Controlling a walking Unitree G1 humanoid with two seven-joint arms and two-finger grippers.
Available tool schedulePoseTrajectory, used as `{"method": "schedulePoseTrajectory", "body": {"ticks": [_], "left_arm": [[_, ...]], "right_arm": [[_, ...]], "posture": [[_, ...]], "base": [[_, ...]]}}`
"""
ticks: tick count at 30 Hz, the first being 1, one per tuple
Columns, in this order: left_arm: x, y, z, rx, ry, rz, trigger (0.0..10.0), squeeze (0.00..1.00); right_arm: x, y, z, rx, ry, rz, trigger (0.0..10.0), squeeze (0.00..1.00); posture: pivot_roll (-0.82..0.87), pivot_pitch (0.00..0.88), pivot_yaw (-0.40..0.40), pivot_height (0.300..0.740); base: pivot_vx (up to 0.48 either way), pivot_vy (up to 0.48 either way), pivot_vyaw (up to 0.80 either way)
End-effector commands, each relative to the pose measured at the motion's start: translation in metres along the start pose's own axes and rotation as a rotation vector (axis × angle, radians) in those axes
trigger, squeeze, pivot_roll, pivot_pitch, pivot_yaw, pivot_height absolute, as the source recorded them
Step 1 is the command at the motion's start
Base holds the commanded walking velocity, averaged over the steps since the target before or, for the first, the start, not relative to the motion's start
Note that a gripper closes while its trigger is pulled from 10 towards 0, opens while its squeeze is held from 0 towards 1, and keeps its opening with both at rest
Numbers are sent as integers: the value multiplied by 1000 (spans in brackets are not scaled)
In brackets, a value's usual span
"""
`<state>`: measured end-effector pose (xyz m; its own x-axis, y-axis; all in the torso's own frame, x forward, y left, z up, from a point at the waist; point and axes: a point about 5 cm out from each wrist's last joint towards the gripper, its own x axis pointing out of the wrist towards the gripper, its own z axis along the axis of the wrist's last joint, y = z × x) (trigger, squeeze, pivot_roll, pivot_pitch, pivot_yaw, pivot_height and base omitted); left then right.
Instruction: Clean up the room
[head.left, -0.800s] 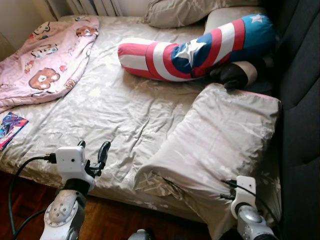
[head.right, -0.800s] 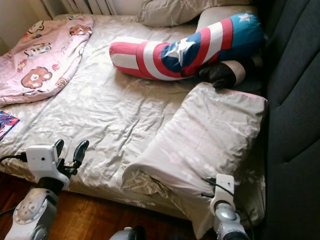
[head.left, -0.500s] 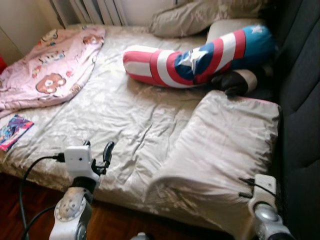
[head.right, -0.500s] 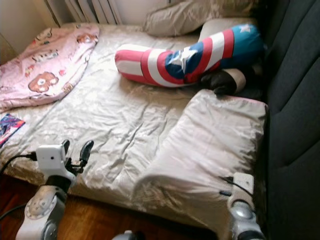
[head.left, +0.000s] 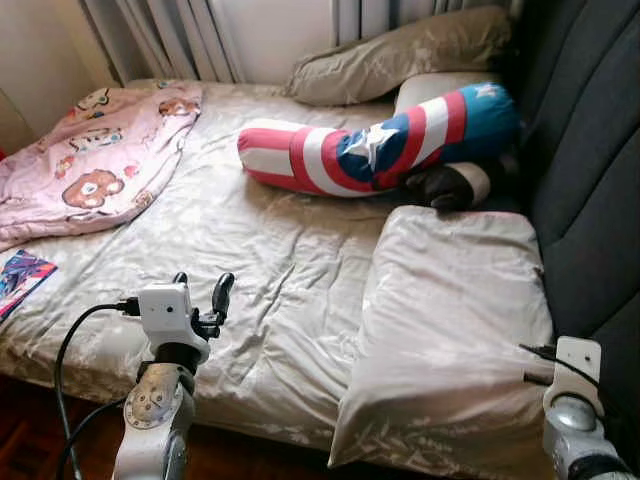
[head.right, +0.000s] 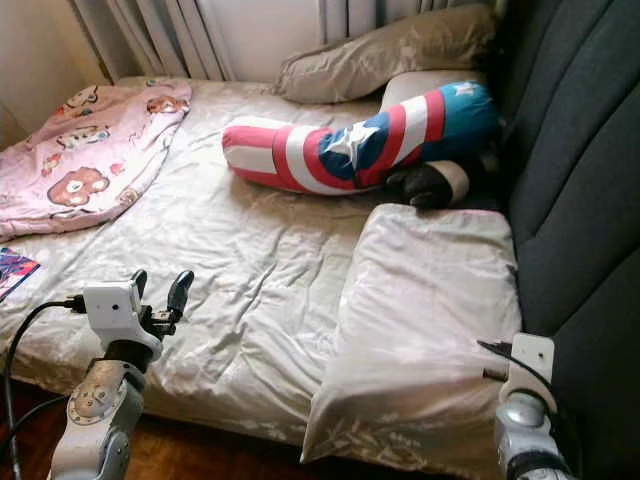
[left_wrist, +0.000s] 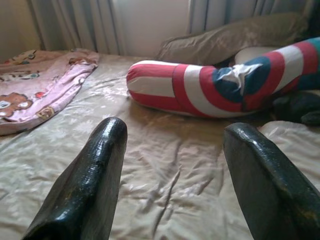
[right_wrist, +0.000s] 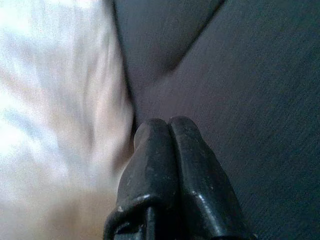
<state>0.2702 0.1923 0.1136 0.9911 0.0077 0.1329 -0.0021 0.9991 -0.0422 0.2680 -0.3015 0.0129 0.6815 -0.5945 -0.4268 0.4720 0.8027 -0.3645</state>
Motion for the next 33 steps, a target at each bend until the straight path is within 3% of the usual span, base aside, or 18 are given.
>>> {"method": "schedulePoseTrajectory", "body": {"ticks": [1, 2, 3, 4, 7, 8, 9, 13, 17, 20, 21, 22, 24, 25, 26, 27, 33], "left_arm": [[1, 2, 1, 12, -8, 7, 10000, 0], [1, 2, 0, 12, -8, 7, 10000, 0], [1, 2, 0, 12, -9, 7, 10000, 0], [1, 2, 0, 12, -9, 7, 10000, 0], [2, 2, -1, 11, -12, 6, 10000, 0], [2, 2, -2, 10, -11, 6, 10000, 0], [2, 2, -4, 7, -6, 7, 10000, 0], [2, 5, -17, -15, 41, 25, 10000, 0], [-2, 11, -41, 11, 137, 44, 10000, 0], [-12, 22, -71, 39, 274, 89, 10000, 0], [-21, 25, -91, 51, 392, 86, 10000, 0], [-21, 25, -91, 51, 392, 86, 10000, 0], [-38, 26, -117, 62, 542, 75, 10000, 0], [-38, 26, -117, 62, 542, 75, 10000, 0], [-52, 25, -132, 76, 618, 69, 10000, 0], [-52, 25, -132, 76, 618, 69, 10000, 0], [-74, 15, -156, 61, 769, 62, 10000, 0]], "right_arm": [[0, 2, 4, -10, -26, 9, 10000, 0], [-1, 5, 5, -17, -34, 16, 10000, 0], [-1, 6, 6, -14, -39, 16, 10000, 631], [-1, 8, 7, -6, -48, 20, 10000, 910], [-3, 16, 14, -26, -97, 58, 10000, 886], [-4, 22, 18, -21, -125, 94, 10000, 298], [-8, 33, 24, -12, -172, 180, 10000, 0], [-23, 70, 20, 19, -174, 474, 10000, 0], [-31, 81, 5, -3, -122, 537, 10000, 0], [-36, 86, -10, 4, -74, 562, 10000, 0], [-40, 88, -17, 1, -49, 582, 10000, 0], [-40, 88, -17, 1, -49, 582, 10000, 0], [-44, 91, -28, -18, -10, 603, 10000, 0], [-44, 91, -28, -18, -10, 603, 10000, 0], [-46, 88, -42, -59, 41, 575, 10000, 0], [-46, 88, -42, -59, 41, 575, 10000, 0], [-52, 65, -85, 23, 231, 450, 10000, 0]], "posture": [[29, 7, 11, 740], [30, 7, 11, 740], [30, 7, 11, 740], [30, 7, 11, 740], [35, 2, 8, 740], [34, 0, 8, 740], [33, 0, 7, 740], [28, 0, 6, 740], [32, 0, 5, 740], [31, 0, 6, 740], [28, 0, 6, 740], [28, 0, 6, 740], [31, 0, 1, 740], [31, 0, 1, 740], [24, 0, -2, 740], [24, 0, -2, 740], [39, 0, 18, 740]], "base": [[0, 0, 0], [0, 0, 0], [0, 0, 0], [0, 0, 0], [0, 0, 0], [0, 0, 0], [0, 0, 0], [0, 0, 0], [0, 0, 0], [0, 0, 0], [0, 0, 0], [0, 0, 0], [0, 0, 0], [0, 0, 0], [0, 0, 0], [0, 0, 0], [0, 0, 0]]}}
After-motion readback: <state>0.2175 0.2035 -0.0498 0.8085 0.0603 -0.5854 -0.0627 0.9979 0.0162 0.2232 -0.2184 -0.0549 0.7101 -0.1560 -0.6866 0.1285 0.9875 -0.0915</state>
